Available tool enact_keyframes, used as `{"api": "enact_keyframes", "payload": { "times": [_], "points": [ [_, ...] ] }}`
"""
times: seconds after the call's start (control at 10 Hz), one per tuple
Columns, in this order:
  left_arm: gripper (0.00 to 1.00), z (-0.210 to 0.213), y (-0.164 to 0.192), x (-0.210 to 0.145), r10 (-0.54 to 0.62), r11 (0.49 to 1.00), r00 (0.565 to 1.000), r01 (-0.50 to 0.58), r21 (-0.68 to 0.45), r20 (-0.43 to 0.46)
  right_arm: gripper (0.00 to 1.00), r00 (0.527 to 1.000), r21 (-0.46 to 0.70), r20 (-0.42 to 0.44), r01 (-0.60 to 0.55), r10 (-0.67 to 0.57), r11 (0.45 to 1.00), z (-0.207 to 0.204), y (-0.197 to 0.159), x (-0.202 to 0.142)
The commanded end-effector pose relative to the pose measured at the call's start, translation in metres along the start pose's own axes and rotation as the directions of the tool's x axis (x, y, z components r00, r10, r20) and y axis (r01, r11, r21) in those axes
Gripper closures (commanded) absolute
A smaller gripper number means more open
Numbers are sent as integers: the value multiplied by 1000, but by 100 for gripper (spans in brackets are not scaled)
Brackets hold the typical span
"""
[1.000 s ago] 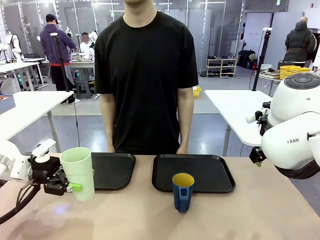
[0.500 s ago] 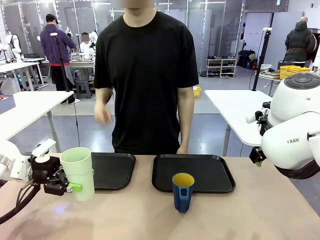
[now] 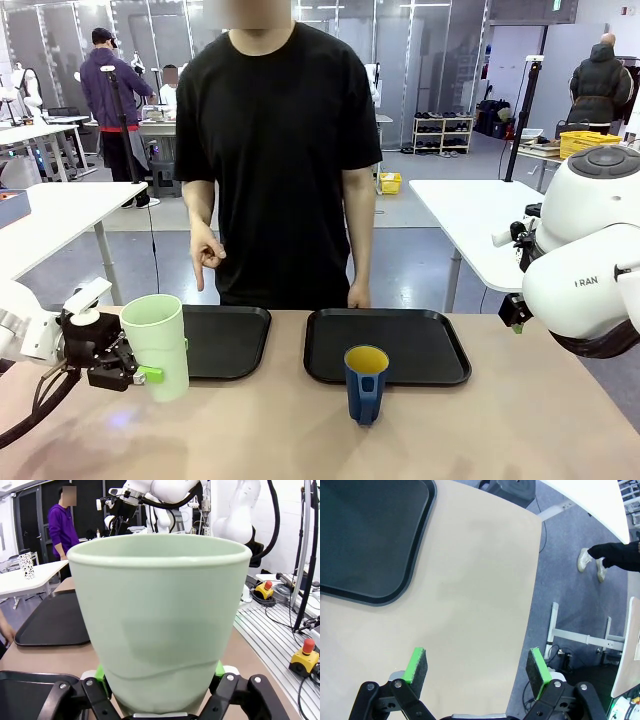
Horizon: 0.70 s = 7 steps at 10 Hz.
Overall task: Sort and store the cups by type.
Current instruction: Place the picked Reusable plastic cup into the Flat Tray indicated by the person.
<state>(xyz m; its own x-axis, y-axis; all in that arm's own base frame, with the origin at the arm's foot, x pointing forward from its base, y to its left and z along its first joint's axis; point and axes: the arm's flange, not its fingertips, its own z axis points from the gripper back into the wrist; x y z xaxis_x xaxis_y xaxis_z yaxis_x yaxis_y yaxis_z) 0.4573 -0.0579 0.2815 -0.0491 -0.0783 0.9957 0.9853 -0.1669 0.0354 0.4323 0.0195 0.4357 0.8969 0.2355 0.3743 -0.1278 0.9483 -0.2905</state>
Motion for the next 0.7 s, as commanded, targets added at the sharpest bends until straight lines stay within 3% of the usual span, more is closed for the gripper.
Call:
{"api": "enact_keyframes", "payload": {
  "times": [0.0, 0.3, 0.4, 0.6],
  "points": [
    [59, -1, 1, 2, -3, 1000, 1000, 3, -1, -1, 0, 1000, -1, 1, 0, 0, 1000, -1, 0, 0],
    [59, -1, 1, 2, -3, 1000, 1000, 3, -1, -1, 0, 1000, -1, 1, 0, 0, 1000, -1, 0, 0],
    [17, 0, 0, 0, 0, 1000, 1000, 0, 0, 0, 0, 1000, -1, 1, 0, 0, 1000, -1, 0, 0],
    [17, 14, 9, 4, -35, 999, 999, 35, 8, -12, 0, 1000, -1, 1, 0, 0, 1000, -1, 0, 0]
  ]
}}
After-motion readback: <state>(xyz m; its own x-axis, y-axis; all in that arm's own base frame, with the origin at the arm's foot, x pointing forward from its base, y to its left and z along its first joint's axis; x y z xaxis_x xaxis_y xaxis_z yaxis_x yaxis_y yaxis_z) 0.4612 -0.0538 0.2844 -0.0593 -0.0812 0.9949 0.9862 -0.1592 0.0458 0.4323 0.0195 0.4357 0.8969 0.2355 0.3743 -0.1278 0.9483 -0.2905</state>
